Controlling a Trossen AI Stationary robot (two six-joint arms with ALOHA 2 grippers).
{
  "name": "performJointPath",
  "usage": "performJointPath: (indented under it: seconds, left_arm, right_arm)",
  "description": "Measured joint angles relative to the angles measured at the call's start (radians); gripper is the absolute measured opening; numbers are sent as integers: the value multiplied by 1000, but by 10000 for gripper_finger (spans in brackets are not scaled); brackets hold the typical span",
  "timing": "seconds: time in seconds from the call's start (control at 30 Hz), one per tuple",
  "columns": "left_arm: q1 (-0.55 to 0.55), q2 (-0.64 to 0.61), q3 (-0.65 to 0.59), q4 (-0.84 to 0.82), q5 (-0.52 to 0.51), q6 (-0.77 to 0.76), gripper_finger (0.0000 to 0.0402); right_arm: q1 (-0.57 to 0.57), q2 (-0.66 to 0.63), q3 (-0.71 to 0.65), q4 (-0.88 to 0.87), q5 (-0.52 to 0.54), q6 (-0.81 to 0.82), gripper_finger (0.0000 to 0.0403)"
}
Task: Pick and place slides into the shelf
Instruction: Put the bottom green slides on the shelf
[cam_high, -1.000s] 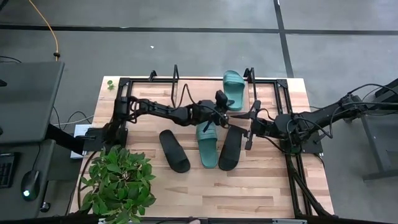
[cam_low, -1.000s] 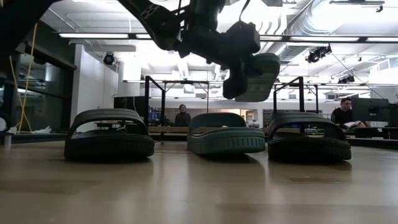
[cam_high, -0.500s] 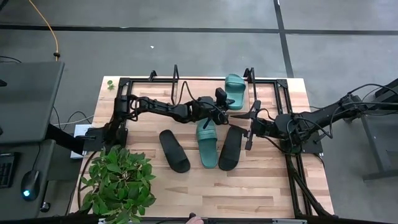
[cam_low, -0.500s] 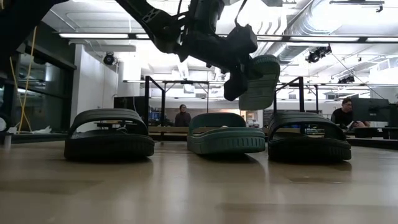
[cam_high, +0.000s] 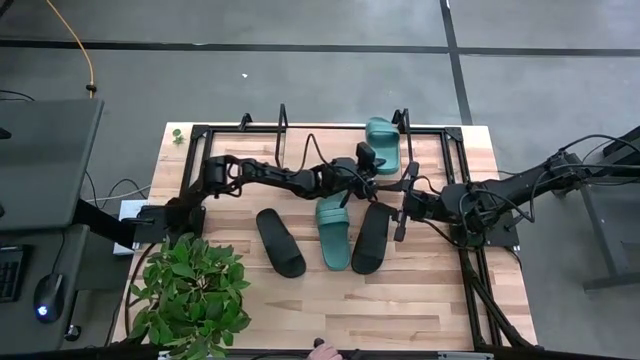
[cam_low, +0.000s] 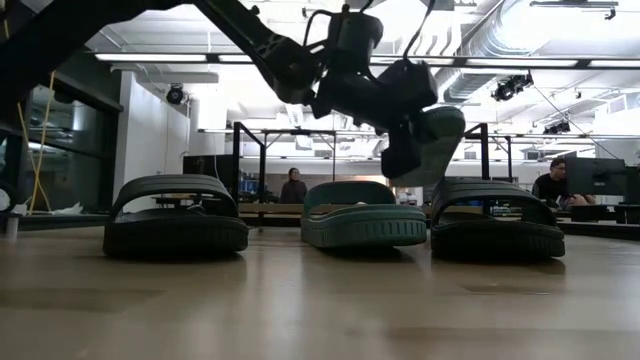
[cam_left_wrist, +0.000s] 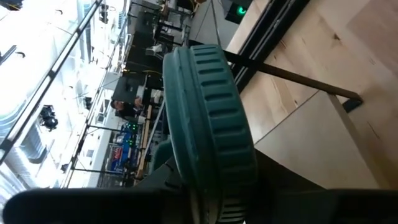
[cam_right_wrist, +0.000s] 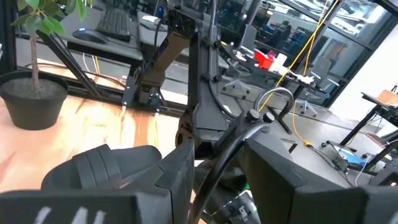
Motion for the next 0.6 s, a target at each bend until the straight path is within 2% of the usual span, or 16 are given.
performJointPath:
  seconds: [0.6]
  left_arm:
    - [28,1,5,-9,46,-40,75]
  right_arm:
    - [0,0,0,-1,2,0,129]
